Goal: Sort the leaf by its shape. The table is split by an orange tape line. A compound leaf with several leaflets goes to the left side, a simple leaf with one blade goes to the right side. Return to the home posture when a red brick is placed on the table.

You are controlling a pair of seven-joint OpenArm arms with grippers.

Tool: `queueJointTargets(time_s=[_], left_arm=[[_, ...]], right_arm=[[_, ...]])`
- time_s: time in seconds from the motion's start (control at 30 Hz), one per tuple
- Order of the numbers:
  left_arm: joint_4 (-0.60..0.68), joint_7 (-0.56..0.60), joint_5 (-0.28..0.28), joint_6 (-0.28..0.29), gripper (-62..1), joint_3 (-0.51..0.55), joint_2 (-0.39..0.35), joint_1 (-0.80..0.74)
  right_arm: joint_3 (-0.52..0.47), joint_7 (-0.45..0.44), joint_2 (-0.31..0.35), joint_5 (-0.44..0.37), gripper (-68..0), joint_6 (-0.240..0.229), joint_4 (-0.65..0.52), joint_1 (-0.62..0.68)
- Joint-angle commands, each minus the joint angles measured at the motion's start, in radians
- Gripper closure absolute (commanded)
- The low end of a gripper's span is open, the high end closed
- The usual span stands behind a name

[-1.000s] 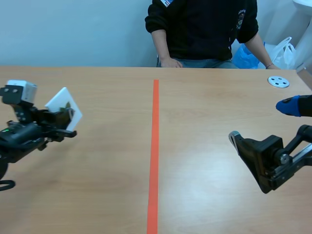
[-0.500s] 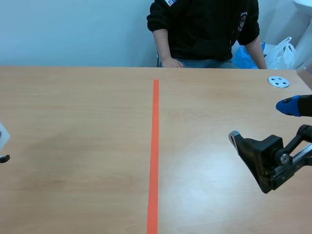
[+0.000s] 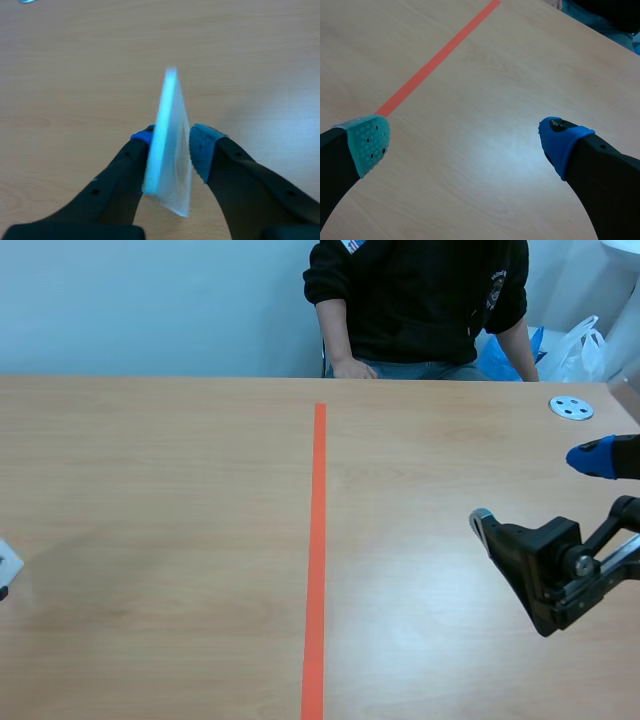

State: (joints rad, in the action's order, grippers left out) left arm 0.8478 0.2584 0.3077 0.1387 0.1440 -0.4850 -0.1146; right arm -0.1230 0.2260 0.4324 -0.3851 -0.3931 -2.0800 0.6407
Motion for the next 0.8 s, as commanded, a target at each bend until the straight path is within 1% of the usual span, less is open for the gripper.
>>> queueJointTargets(time_s=[0.0, 0.13, 0.3, 0.33, 0.43, 0.53, 0.63, 0.77], left_arm=[[0.002, 0.013, 0.010, 0.001, -26.4, 0.003, -0.006, 0.016], [0.002, 0.013, 0.010, 0.002, -40.3, 0.003, -0.003, 0.016], [0.002, 0.013, 0.010, -0.003, -61.1, 0.002, 0.008, 0.016], [0.002, 0.014, 0.010, -0.003, -62.3, 0.002, 0.008, 0.016], [0.012, 0.022, 0.010, -0.003, -62.3, 0.002, 0.006, 0.015], [0.060, 0.012, 0.015, -0.002, -62.3, 0.002, -0.001, 0.006], [0.175, -0.010, 0.025, -0.001, -62.3, 0.003, -0.017, -0.028], [0.385, -0.048, 0.026, 0.007, -62.3, 0.017, -0.038, -0.099]], right_arm=[[-0.010, -0.015, 0.008, -0.004, -61.7, 0.003, -0.005, -0.013], [-0.010, -0.014, 0.008, -0.004, -61.7, 0.002, -0.005, -0.023], [-0.010, -0.014, 0.008, -0.004, -61.7, 0.003, -0.005, -0.026], [-0.010, -0.013, 0.008, -0.004, -61.7, 0.003, -0.005, -0.026], [-0.010, -0.014, 0.008, -0.004, -61.7, 0.003, -0.005, -0.026], [-0.010, -0.014, 0.008, -0.004, -61.7, 0.003, -0.005, -0.026], [-0.010, -0.014, 0.008, -0.004, -61.7, 0.003, -0.005, -0.026], [-0.010, -0.014, 0.008, -0.004, -61.7, 0.003, -0.005, -0.026]])
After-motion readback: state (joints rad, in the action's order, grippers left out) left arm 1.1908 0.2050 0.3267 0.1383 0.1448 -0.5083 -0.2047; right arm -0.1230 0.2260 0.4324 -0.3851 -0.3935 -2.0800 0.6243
